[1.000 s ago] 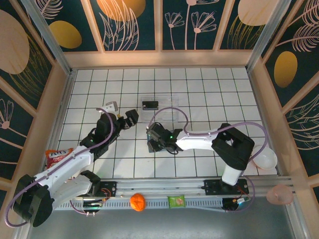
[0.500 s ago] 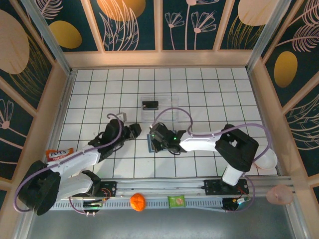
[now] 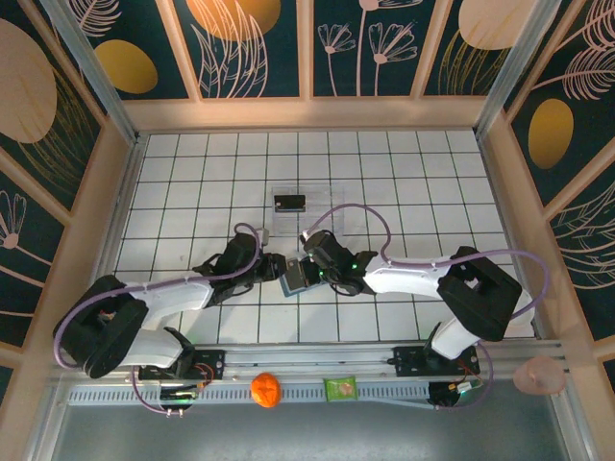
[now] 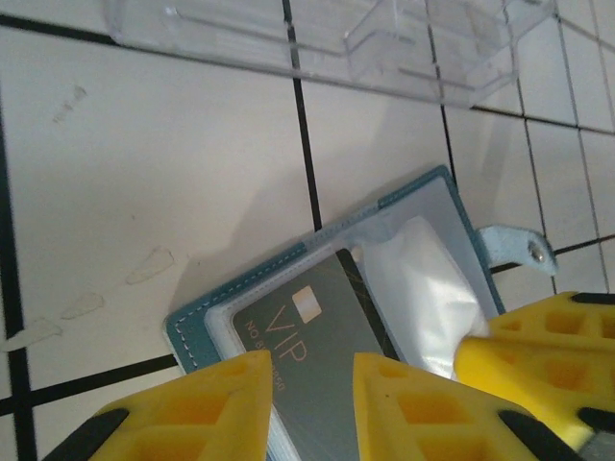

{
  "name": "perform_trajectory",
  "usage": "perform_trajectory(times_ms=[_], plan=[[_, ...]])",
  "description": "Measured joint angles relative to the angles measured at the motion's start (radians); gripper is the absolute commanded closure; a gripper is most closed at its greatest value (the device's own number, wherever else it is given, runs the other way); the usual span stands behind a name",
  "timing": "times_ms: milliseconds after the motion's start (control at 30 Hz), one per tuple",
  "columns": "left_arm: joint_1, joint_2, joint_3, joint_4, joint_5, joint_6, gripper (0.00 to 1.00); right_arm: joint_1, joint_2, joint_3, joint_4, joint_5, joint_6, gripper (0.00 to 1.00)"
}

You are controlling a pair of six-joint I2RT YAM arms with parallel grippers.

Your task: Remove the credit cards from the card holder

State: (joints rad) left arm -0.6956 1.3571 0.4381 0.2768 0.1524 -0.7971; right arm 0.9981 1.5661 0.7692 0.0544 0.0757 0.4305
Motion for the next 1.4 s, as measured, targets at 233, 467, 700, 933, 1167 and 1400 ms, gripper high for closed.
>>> perform_trajectory(times_ms=[233, 467, 700, 933, 1167, 1400], plan=[[-0.019, 0.078, 0.035, -0.043, 0.024, 0.043, 0.85, -0.006, 0.0, 0.0, 0.002, -0.006, 0.022, 1.0], [-0.019, 0.108, 0.053, -0.06, 0.024, 0.06, 0.88, -0.024, 0.0, -0.001, -0.002, -0.006, 0.051, 1.0], [-0.019, 0.137, 0.079, -0.065, 0.022, 0.075, 0.89, -0.066, -0.043, -0.043, -0.024, 0.002, 0.119, 0.92], [-0.019, 0.172, 0.097, -0.072, 0.003, 0.104, 0.89, -0.162, -0.136, -0.102, -0.103, 0.006, 0.205, 0.72], [-0.019, 0.165, 0.105, -0.09, -0.011, 0.136, 0.78, -0.185, -0.255, -0.106, -0.139, -0.016, 0.204, 0.62], [-0.025, 0.073, 0.121, -0.132, -0.026, 0.154, 0.75, -0.196, -0.3, -0.063, -0.141, -0.147, 0.129, 0.7]])
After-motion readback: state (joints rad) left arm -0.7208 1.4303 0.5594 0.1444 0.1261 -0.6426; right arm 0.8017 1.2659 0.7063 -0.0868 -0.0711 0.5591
